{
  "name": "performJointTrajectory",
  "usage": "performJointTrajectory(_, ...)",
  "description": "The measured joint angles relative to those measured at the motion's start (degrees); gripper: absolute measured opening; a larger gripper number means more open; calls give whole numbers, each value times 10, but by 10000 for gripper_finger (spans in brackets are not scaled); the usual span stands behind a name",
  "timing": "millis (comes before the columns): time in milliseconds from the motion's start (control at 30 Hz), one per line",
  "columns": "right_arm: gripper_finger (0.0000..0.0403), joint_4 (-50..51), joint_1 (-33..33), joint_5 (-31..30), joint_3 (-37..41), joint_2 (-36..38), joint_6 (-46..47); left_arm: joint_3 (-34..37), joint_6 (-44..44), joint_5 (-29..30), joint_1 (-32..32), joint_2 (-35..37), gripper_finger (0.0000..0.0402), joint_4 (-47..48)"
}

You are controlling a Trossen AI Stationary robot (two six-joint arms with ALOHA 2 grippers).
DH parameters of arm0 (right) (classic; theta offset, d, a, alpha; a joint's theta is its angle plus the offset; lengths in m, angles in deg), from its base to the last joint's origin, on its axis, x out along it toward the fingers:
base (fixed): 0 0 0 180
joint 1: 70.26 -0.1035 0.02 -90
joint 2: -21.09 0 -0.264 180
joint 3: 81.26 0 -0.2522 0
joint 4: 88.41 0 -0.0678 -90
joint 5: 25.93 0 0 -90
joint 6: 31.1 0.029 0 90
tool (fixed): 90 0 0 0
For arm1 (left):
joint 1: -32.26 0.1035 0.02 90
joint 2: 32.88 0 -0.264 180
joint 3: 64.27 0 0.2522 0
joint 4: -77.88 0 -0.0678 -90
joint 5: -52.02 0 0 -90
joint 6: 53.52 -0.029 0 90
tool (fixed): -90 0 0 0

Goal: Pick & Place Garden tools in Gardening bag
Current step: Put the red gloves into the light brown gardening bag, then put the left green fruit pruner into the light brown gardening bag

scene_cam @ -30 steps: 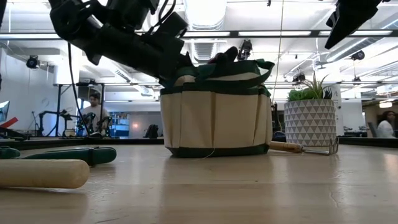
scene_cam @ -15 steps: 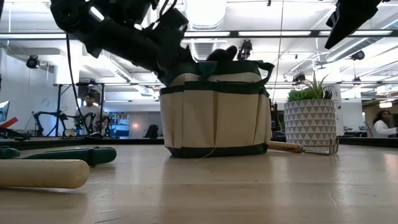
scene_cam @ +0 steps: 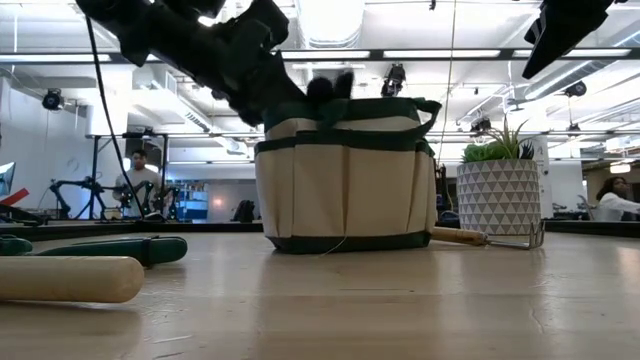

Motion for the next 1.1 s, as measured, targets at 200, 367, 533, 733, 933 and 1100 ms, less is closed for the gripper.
performJointTrajectory(200, 8, -1, 0, 0, 0, 0, 0, -11, 13, -8, 0, 0, 230, 46)
performJointTrajectory(367, 8, -2, 0, 0, 0, 0, 0, -50, 7, -8, 0, 0, 241, 138)
performJointTrajectory(533, 8, -2, 0, 0, 0, 0, 0, -122, 3, -7, 0, 0, 239, 292)
performJointTrajectory(733, 8, -2, 0, 0, 0, 0, 0, -188, 12, -7, 0, 0, 239, 431)
performJointTrajectory(933, 8, -2, 0, 0, 0, 0, 0, -217, 35, -6, 0, 0, 239, 515)
performJointTrajectory(1100, 8, -1, 0, 0, 0, 0, 0, -226, 55, -7, 0, 7, 238, 575)
